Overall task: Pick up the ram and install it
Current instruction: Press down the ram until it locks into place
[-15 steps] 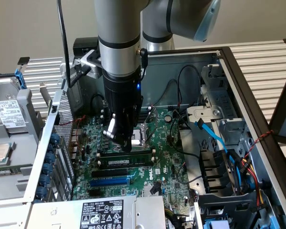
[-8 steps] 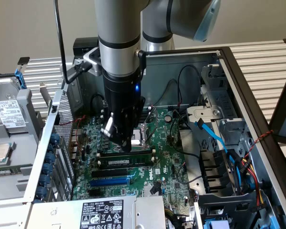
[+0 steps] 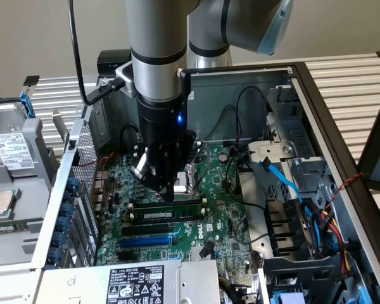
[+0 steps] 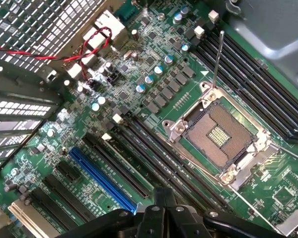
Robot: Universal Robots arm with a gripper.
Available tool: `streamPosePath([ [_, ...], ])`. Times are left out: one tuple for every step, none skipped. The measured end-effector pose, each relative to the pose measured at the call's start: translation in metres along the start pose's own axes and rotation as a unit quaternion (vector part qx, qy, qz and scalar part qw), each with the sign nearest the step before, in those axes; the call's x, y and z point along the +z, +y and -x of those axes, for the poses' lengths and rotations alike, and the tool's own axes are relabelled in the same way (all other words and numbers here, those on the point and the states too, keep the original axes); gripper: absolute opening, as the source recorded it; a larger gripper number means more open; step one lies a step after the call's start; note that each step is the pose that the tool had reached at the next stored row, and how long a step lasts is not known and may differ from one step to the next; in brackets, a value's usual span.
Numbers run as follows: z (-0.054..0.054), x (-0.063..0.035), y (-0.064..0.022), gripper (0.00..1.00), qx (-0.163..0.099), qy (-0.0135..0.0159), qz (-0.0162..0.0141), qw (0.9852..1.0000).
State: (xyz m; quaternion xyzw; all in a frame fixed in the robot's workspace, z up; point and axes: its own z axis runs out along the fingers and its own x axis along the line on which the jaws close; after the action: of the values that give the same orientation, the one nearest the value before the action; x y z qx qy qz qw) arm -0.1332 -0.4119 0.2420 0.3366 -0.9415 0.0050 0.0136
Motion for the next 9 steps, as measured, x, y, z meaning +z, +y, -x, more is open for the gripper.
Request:
streamPosePath([
  [0.0000, 0.0000, 0.0000, 0.10, 0.009, 0.0000, 0.0003, 1.0000],
  [0.0000, 0.0000, 0.0000, 0.10, 0.018, 0.0000, 0.0005, 0.9998],
  [0.0000, 0.0000, 0.0000, 0.10, 0.027, 0.0000, 0.0008, 0.9996],
  [0.0000, 0.0000, 0.0000, 0.10, 0.035, 0.0000, 0.0010, 0.9994],
  [0.0000, 0.0000, 0.0000, 0.10, 0.044, 0.0000, 0.0013, 0.9990],
  [0.0000, 0.0000, 0.0000, 0.10, 0.053, 0.0000, 0.0015, 0.9986],
  [0.0000, 0.0000, 0.0000, 0.10, 0.062, 0.0000, 0.0018, 0.9981],
  [0.0000, 0.0000, 0.0000, 0.10, 0.071, 0.0000, 0.0020, 0.9975],
  [0.0000, 0.0000, 0.0000, 0.10, 0.080, 0.0000, 0.0023, 0.9968],
])
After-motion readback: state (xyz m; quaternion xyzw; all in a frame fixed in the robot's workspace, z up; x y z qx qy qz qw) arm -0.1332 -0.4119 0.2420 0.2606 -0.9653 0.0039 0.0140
